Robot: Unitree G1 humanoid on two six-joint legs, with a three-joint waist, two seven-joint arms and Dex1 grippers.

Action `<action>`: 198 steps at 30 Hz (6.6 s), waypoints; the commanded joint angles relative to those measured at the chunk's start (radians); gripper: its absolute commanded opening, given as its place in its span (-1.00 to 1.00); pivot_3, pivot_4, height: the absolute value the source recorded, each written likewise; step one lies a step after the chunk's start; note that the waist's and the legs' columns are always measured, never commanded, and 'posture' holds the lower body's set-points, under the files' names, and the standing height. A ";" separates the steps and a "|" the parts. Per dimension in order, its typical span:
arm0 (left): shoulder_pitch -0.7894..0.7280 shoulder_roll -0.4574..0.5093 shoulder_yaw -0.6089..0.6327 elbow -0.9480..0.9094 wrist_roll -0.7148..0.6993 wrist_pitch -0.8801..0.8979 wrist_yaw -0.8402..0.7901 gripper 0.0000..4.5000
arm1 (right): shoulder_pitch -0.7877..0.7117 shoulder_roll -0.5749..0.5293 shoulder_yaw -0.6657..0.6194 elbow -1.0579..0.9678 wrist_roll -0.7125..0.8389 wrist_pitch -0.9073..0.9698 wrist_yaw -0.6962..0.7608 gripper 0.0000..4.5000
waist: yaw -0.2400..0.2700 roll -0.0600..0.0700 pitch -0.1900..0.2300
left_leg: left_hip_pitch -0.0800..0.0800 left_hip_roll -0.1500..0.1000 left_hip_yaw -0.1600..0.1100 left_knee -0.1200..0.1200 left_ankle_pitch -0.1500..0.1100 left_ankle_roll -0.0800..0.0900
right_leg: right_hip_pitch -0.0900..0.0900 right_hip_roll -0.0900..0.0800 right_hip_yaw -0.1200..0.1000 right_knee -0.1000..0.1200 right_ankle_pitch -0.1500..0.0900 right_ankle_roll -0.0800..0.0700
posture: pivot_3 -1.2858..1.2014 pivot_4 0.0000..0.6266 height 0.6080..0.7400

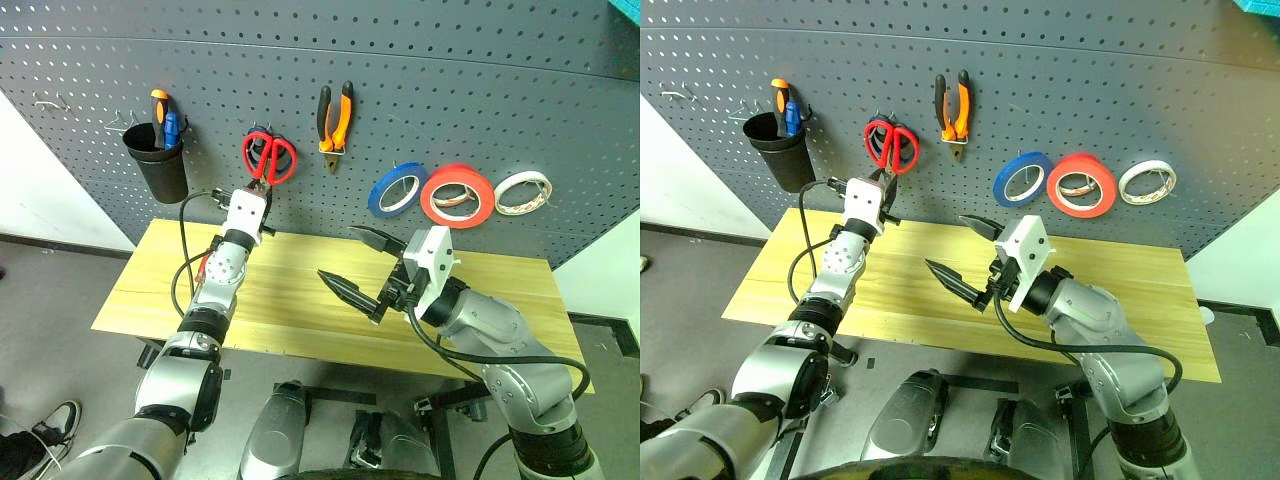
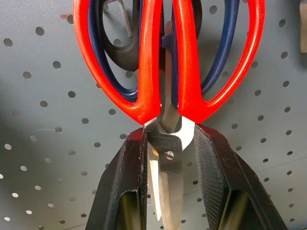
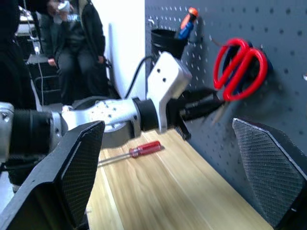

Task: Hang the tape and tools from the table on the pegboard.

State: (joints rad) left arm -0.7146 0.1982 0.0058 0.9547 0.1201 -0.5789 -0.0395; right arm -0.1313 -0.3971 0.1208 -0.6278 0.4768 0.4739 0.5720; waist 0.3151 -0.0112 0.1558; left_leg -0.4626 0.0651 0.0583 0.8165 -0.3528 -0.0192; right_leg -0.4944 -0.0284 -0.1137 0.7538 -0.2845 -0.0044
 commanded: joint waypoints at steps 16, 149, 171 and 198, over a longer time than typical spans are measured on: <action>-0.034 0.011 0.016 0.029 -0.017 -0.031 0.003 -0.53 | -0.036 0.078 -0.053 -0.035 0.041 -0.111 -0.052 1.00 | -0.001 -0.003 -0.011 | 0.000 0.000 0.000 0.001 0.000 0.000 | 0.000 0.000 0.000 0.001 0.000 0.000 | 0.27 -0.69 0.03; 0.465 0.494 0.375 -0.766 -0.491 1.260 -0.548 -0.62 | 0.127 -0.153 -0.097 -0.144 0.198 0.065 -0.032 1.00 | -0.165 -0.001 0.063 | 0.006 0.001 -0.004 -0.029 0.002 -0.004 | 0.003 -0.006 0.003 -0.021 -0.001 0.000 | 0.28 -0.39 0.03; 0.518 0.293 0.469 -1.265 -0.572 0.849 -0.419 -0.62 | 0.065 -0.082 -0.048 0.010 0.070 -0.060 0.037 1.00 | -0.085 -0.002 0.060 | 0.020 0.002 -0.005 -0.030 0.003 -0.005 | 0.018 -0.001 0.001 -0.025 -0.003 0.004 | 0.33 -0.56 0.03; -0.230 0.482 0.369 -0.340 -0.481 0.421 -0.630 -0.62 | 0.158 -0.087 -0.070 -0.058 0.053 -0.050 0.022 1.00 | -0.087 -0.003 0.059 | 0.020 -0.001 -0.001 -0.030 0.003 -0.005 | 0.017 0.001 -0.001 -0.024 0.000 0.000 | 0.29 -0.53 0.03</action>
State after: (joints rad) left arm -0.9294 0.6635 0.3666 0.6346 -0.3605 -0.1239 -0.6647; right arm 0.0235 -0.4812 0.0691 -0.6339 0.5250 0.4303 0.6011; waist 0.2279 -0.0147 0.2148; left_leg -0.4430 0.0638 0.0577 0.7866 -0.3497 -0.0242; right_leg -0.4770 -0.0279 -0.1143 0.7301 -0.2850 -0.0039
